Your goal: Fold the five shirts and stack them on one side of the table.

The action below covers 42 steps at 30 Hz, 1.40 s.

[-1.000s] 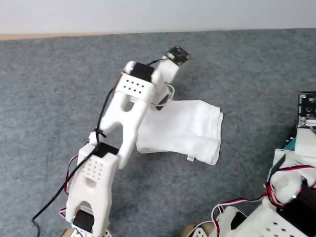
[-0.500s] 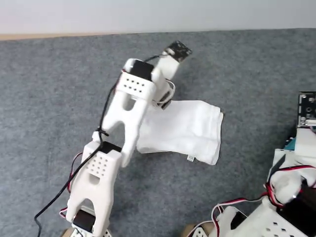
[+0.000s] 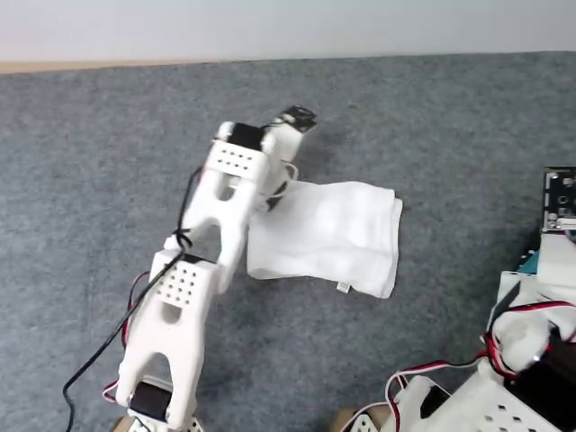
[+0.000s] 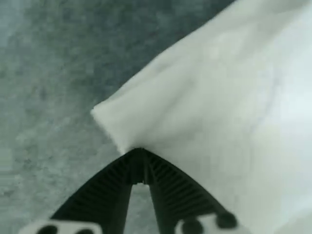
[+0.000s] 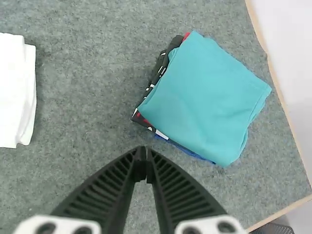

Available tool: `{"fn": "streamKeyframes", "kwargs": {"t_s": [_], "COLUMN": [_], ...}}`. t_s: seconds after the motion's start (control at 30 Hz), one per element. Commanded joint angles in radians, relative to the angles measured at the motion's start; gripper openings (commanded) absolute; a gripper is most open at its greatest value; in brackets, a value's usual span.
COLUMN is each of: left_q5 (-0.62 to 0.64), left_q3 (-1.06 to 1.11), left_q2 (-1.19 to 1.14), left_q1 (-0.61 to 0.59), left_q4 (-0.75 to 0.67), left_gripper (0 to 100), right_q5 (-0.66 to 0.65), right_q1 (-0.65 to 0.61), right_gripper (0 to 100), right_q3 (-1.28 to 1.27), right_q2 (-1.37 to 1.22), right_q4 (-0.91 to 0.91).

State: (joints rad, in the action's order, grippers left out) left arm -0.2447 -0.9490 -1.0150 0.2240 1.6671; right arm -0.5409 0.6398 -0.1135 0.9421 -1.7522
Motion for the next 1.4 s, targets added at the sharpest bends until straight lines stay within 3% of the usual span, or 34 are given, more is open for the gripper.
{"fn": "streamKeyframes", "kwargs": {"t_s": [0.0, 0.23, 0.43, 0.6, 0.8, 1.17, 1.37], "left_q5": [-0.012, -0.006, -0.005, -0.005, -0.005, -0.026, -0.044], "left_q3": [-0.036, -0.163, -0.173, -0.174, -0.186, -0.234, -0.358], "left_q2": [0.015, 0.052, 0.153, 0.06, -0.089, -0.095, -0.094], "left_q1": [-0.06, -0.043, 0.084, 0.143, 0.089, -0.081, -0.072], "left_q4": [0.034, 0.091, 0.086, 0.025, -0.071, -0.002, 0.091], "left_gripper": [1, 1, 1, 1, 1, 1, 1], "right_q5": [-0.009, -0.006, -0.008, -0.006, -0.011, -0.011, -0.008], "right_q1": [0.008, 0.008, 0.008, 0.008, 0.013, 0.008, 0.008], "right_gripper": [1.0, 1.0, 1.0, 1.0, 1.0, 1.0, 1.0], "right_q3": [0.006, 0.006, 0.006, 0.005, 0.005, 0.005, 0.005], "right_q2": [0.005, 0.004, 0.004, 0.004, 0.005, 0.005, 0.005], "right_q4": [-0.018, -0.016, -0.016, -0.016, -0.018, -0.018, -0.018]}}
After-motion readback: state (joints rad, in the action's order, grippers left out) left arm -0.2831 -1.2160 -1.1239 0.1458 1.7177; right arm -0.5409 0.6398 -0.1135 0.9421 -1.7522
